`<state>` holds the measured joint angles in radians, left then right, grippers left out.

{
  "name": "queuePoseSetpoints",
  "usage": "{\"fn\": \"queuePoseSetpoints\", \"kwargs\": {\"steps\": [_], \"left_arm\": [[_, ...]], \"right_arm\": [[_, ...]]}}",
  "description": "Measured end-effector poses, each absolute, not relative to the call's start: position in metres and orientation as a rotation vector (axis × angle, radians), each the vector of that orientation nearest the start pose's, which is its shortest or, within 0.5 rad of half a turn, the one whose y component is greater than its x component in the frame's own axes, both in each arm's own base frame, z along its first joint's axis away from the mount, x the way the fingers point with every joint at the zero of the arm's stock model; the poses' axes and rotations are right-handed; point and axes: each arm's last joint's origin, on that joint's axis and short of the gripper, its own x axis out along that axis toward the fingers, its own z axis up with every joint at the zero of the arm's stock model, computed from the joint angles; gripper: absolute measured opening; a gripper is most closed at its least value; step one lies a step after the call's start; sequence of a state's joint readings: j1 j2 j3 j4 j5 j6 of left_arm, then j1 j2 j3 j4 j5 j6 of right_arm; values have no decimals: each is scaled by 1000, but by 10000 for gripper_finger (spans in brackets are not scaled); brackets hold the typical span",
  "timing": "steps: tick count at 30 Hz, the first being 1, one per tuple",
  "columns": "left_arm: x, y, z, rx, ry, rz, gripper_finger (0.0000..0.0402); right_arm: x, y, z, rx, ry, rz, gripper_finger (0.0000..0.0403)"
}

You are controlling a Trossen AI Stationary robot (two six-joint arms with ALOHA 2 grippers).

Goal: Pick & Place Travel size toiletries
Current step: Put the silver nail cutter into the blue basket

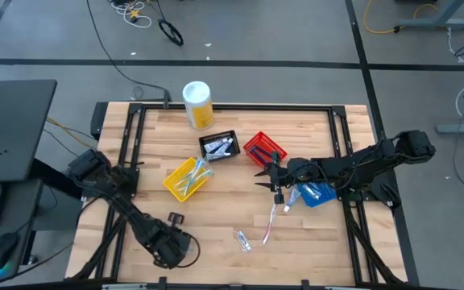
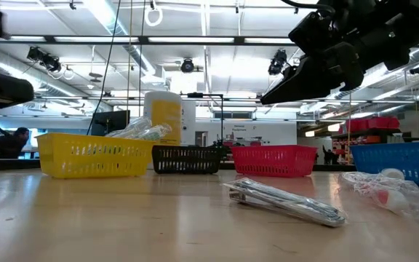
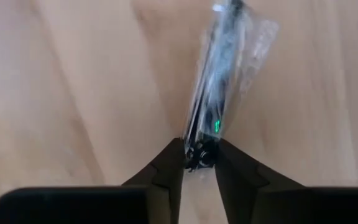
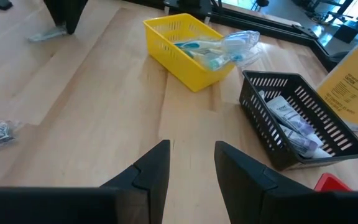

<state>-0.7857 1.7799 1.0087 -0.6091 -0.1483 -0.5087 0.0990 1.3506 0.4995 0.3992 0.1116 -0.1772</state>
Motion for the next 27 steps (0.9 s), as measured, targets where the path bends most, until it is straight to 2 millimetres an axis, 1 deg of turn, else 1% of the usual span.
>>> {"fn": "queuePoseSetpoints", "kwargs": {"steps": [3, 6, 9, 12, 14, 16, 18, 20, 23, 27], "left_arm": [[229, -212, 139, 160, 1274, -101, 71], [237, -206, 139, 168, 1209, -27, 74], [249, -196, 142, 211, 1111, 95, 84], [265, -186, 151, 274, 1013, 195, 82], [276, -176, 157, 338, 944, 285, 77], [290, -163, 166, 360, 856, 398, 73], [304, -148, 173, 352, 778, 519, 74], [316, -133, 179, 311, 729, 594, 77], [333, -113, 184, 238, 697, 621, 81], [349, -93, 188, 170, 680, 567, 80]], "right_arm": [[255, 22, 175, -221, 441, 27, 137], [256, 22, 176, -220, 430, 26, 137], [256, 22, 177, -209, 416, 24, 137], [256, 22, 178, -206, 414, 25, 137], [256, 22, 178, -206, 413, 25, 137], [256, 22, 178, -206, 413, 24, 137], [256, 22, 178, -206, 410, 24, 137], [256, 22, 178, -206, 409, 23, 137], [256, 22, 178, -206, 409, 23, 137], [257, 22, 178, -207, 408, 20, 137]]}}
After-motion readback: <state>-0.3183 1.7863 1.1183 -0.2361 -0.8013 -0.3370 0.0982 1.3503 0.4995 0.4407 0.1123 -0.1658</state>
